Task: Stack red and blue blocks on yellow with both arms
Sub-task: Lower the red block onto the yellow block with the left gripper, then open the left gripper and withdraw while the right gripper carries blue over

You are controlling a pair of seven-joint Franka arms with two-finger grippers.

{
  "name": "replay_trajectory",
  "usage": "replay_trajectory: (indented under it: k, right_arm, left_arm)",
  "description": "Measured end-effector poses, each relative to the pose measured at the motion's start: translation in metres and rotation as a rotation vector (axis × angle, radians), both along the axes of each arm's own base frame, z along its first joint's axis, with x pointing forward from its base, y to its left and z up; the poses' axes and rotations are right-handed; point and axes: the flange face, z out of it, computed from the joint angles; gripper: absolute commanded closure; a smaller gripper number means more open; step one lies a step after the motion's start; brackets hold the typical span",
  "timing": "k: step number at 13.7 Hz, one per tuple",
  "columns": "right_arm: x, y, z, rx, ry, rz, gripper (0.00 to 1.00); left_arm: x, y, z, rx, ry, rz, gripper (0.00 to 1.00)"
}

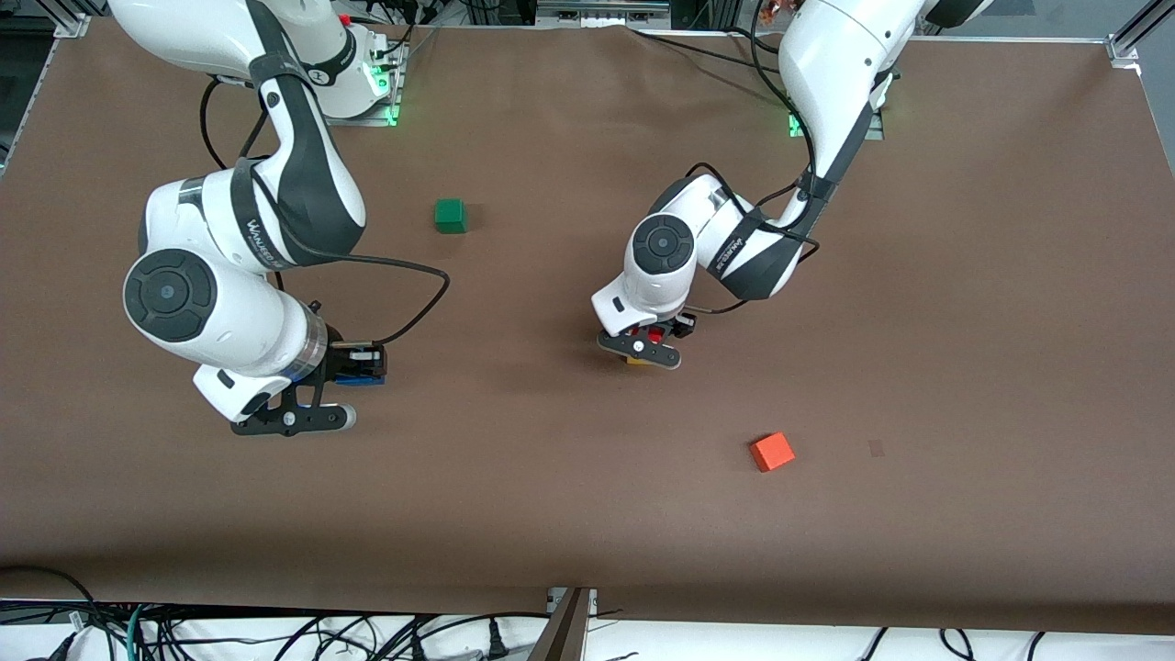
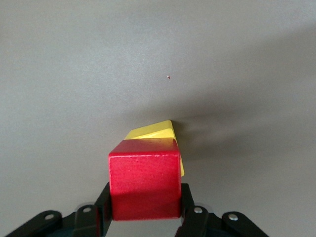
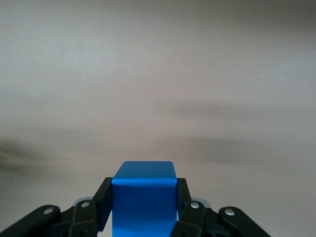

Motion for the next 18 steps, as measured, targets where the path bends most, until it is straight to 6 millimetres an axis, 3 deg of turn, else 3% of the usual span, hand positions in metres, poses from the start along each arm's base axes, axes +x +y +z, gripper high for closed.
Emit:
replay_trajectory:
  k: [6,9,11,14,16,18]
  right_arm:
    - [-0.004,0.018,0.001,0.002,-0.011,-0.029,0.60]
    - [-0.009,0.043,0.003,0.041,-0.034,-0.096,0.60]
    - [-0.014,0.066,0.002,0.067,-0.043,-0.158,0.60]
    - [-0.025,0.109,-0.004,0.109,-0.068,-0.228,0.60]
    - [-0.034,0.152,-0.018,0.149,-0.105,-0.293,0.60]
    - [-0.048,0.198,-0.039,0.185,-0.132,-0.374,0.60]
  left_arm:
    - [0.002,0.000,0.009,0.000,-0.012,0.095,0.00]
    - [0.027,0.025,0.052,-0.001,-0.041,0.153,0.00]
    - [0.061,0.072,0.110,-0.008,-0.078,0.237,0.00]
    - [0.103,0.164,0.205,-0.028,-0.149,0.355,0.00]
    - [0.117,0.230,0.257,-0.031,-0.184,0.359,0.00]
    - [0.116,0.286,0.302,-0.034,-0.182,0.365,0.00]
